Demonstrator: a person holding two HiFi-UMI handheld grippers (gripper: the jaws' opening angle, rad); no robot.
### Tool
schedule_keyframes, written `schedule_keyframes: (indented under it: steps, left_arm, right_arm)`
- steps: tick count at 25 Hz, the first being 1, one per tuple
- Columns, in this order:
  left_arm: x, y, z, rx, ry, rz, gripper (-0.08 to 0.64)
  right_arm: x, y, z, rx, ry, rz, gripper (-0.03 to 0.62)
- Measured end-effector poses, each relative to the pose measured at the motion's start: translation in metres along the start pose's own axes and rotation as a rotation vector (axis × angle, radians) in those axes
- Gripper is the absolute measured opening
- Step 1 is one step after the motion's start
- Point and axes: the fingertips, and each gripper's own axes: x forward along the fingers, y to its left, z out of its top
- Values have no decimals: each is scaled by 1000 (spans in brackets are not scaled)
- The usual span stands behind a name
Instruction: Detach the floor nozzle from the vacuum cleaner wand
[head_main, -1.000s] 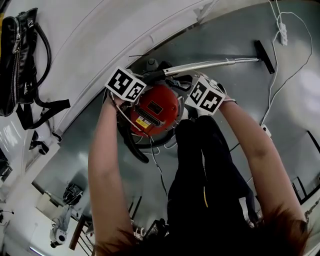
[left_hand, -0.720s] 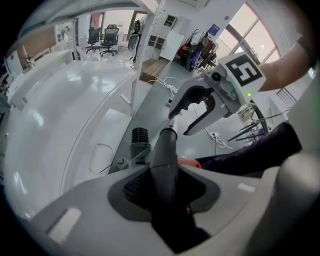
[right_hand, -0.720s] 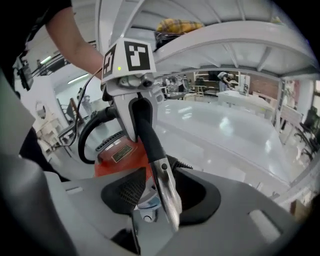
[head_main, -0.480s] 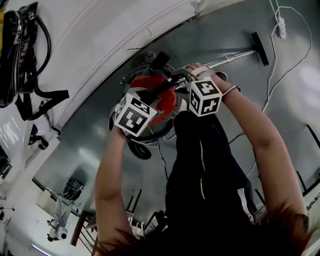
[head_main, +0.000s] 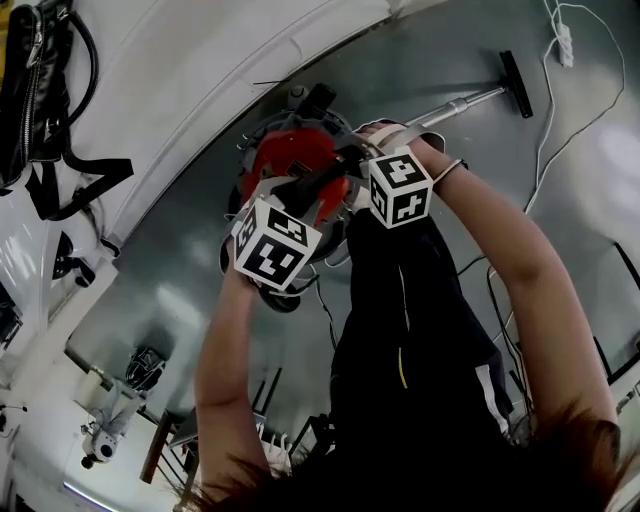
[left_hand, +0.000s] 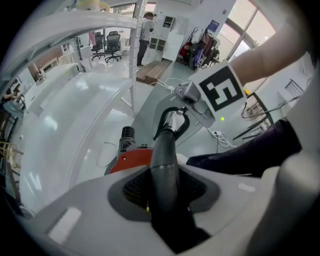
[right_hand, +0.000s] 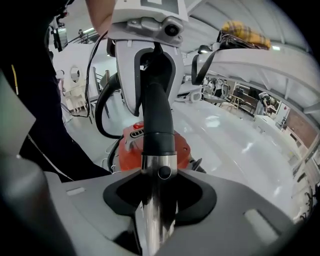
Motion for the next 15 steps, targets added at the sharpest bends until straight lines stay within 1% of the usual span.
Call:
schedule_keyframes:
  steps: [2,4,6,9,12,13,15]
  left_arm:
    - [0,-6,-1,-6,-1,-1,147]
    - [1,-11,-1,-1,-3,-13,150]
    - [2,-17,-1,7,-12,-42,156]
    - [6,-28,6,-18,-24,-130,164]
    - [13,-38,7,-21,29,-218,170]
    - [16,-42,6,-38,42,-251,170]
    - [23,-51,3,-111,76,-347,166]
  right_arm:
    - [-2,5,0,-1,2,13,143]
    - [-4,9,-1,3,9,9,143]
    - [-5,14,-1,1,22,9,143]
    - [-4,25,1,-18,29,25,143]
    - [-6,32,0,-26,27,11,143]
    - [-6,33,0,-26,27,6,144]
    - [-8,37,2,-30,20,1,144]
